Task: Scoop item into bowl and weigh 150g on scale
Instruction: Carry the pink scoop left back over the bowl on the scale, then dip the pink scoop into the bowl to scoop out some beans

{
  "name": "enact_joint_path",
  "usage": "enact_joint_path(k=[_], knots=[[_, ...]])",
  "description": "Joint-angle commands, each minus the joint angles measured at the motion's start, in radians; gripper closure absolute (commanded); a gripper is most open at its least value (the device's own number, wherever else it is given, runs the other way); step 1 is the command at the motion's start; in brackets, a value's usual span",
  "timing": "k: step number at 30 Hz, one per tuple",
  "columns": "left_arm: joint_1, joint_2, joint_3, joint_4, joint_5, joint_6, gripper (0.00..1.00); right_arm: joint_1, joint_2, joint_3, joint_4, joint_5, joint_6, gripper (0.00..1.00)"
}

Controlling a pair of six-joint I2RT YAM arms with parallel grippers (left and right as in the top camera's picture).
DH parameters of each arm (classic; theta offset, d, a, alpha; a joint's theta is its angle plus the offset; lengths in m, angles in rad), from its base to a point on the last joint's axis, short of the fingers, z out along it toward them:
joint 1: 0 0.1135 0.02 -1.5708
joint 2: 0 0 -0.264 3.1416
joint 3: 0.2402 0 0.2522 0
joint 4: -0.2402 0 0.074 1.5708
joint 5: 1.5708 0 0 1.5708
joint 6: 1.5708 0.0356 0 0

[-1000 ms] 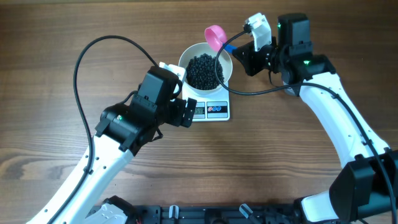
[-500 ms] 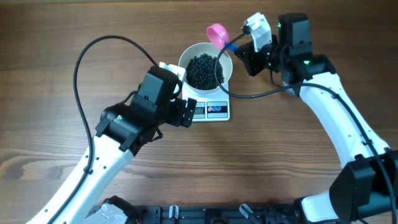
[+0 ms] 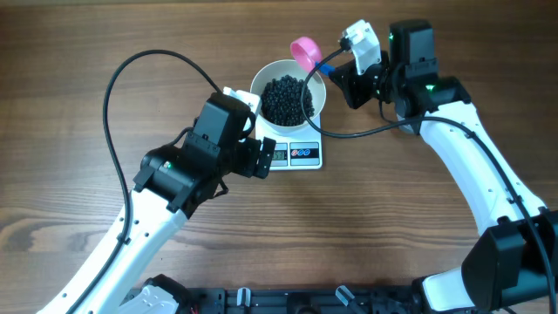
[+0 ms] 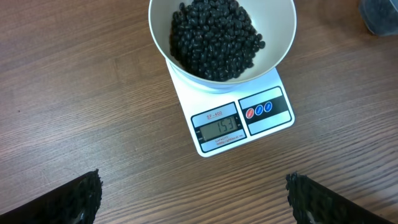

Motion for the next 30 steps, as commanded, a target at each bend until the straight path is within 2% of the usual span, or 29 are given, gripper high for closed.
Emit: enact_joint_path(k=[1, 11, 15, 21, 30], knots=[[0.004, 0.002, -0.005, 0.002, 0.008, 0.015, 0.00, 0.005, 0.012, 0.004, -0.013, -0.024, -0.003, 0.96], [0.003, 0.002, -0.005, 0.002, 0.008, 0.015, 0.00, 0.068, 0.019, 0.004, -0.043, -0.009, -0.010, 0.96], [0.003, 0.002, -0.005, 0.002, 0.008, 0.015, 0.00, 0.106, 0.036, 0.004, -0.040, 0.120, -0.104, 0.96], [0.004, 0.002, -0.005, 0.003, 0.008, 0.014, 0.00, 0.121, 0.054, 0.004, -0.025, 0.226, -0.105, 0.96], [0.004, 0.002, -0.005, 0.003, 0.008, 0.014, 0.00, 0.121, 0.064, 0.004, -0.047, 0.225, -0.104, 0.96]])
